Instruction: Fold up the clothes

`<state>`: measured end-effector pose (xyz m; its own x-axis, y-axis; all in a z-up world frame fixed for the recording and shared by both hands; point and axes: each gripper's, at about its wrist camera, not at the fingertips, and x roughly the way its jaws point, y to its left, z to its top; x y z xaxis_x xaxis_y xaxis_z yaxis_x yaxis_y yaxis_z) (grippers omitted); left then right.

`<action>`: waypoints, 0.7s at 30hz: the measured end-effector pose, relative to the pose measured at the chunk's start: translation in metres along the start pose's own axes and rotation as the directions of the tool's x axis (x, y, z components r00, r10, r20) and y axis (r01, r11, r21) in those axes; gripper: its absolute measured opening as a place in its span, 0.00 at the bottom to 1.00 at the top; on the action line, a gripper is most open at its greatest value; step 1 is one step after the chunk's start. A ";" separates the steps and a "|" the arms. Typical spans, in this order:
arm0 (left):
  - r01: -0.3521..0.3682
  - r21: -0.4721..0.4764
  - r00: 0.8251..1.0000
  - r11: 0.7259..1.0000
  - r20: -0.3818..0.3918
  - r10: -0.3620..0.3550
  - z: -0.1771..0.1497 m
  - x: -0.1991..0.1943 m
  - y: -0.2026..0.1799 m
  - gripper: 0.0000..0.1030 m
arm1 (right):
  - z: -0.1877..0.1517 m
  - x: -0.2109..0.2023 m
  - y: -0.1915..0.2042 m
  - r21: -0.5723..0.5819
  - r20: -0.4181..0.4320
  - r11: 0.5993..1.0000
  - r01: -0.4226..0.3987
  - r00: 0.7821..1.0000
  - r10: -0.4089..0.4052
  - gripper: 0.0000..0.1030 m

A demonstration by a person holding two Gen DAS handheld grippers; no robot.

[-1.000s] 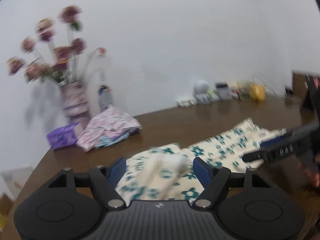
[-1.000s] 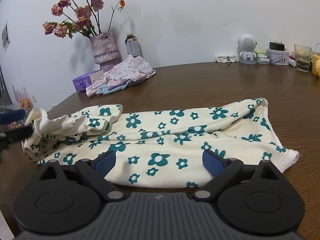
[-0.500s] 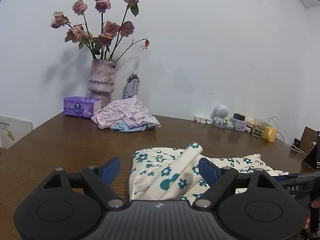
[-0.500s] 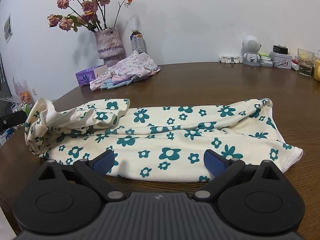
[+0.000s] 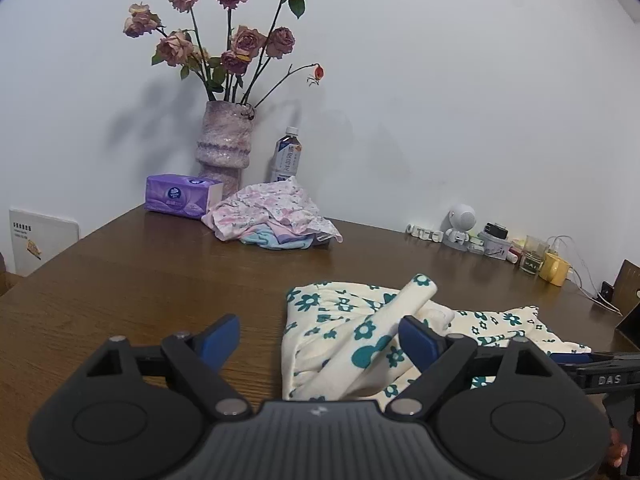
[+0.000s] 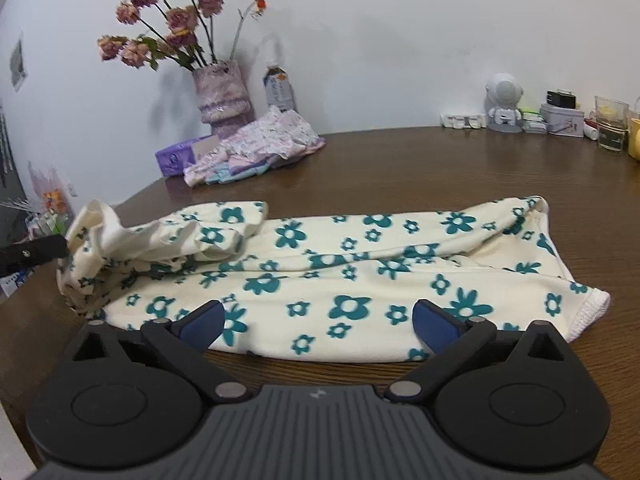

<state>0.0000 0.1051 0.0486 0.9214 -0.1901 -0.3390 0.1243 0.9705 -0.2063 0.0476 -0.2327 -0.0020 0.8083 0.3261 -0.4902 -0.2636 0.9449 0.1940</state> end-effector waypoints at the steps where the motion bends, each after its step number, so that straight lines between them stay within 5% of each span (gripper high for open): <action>1: -0.002 -0.003 1.000 1.000 0.000 0.002 0.000 0.000 0.001 0.91 | 0.000 0.000 0.002 -0.004 0.004 1.000 -0.006 1.000 0.006 0.99; 21: 0.004 -0.023 0.998 1.000 -0.067 -0.005 0.004 0.018 0.029 0.92 | 0.015 0.010 0.054 -0.100 -0.018 0.993 -0.056 0.998 0.054 0.99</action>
<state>0.0220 0.1301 0.0404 0.8939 -0.2048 -0.3989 0.1193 0.9662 -0.2287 0.0495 -0.1790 0.0162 0.7834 0.3773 -0.4939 -0.3593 0.9233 0.1354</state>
